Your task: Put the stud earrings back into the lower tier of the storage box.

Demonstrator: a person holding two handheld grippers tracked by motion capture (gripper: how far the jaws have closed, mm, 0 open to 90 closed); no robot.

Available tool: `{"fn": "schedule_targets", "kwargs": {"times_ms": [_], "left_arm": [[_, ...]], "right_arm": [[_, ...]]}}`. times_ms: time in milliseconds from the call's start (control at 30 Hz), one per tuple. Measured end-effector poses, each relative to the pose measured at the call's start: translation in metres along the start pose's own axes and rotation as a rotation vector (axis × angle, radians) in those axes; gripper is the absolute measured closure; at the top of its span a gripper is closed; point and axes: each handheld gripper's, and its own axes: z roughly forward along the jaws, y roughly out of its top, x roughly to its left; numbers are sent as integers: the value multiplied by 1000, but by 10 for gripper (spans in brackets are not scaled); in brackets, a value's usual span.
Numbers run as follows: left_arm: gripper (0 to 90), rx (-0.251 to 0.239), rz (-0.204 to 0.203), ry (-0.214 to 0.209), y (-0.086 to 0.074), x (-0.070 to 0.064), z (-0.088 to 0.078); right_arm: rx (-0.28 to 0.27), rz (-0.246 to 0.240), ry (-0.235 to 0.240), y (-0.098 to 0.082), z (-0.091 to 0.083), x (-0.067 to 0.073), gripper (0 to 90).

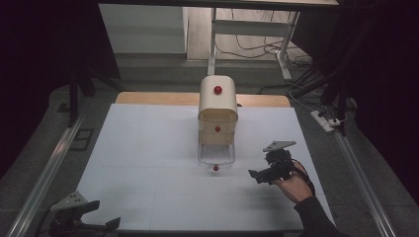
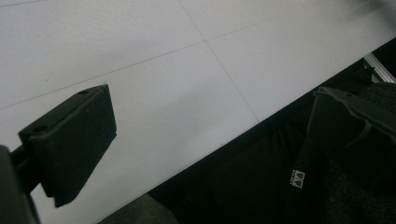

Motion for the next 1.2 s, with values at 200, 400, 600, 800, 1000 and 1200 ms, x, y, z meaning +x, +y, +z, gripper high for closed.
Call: {"fn": "schedule_targets", "kwargs": {"times_ms": [200, 400, 600, 800, 1000, 1200], "left_arm": [[14, 1, 1, -1, 0, 0, 0], [14, 3, 3, 0, 0, 0, 0], [14, 6, 3, 0, 1, 0, 0], [14, 7, 3, -1, 1, 0, 1], [14, 7, 4, 0, 1, 0, 1], [14, 7, 4, 1, 0, 0, 0]], "right_arm": [[35, 38, -47, -15, -2, -18, 0], [58, 77, -108, -27, -1, -34, 0], [98, 148, -127, -41, 1, -51, 0], [119, 190, -126, -47, 7, -59, 0], [187, 176, -126, -50, 14, -58, 157], [246, 146, -97, -41, 7, -46, 620]]}}
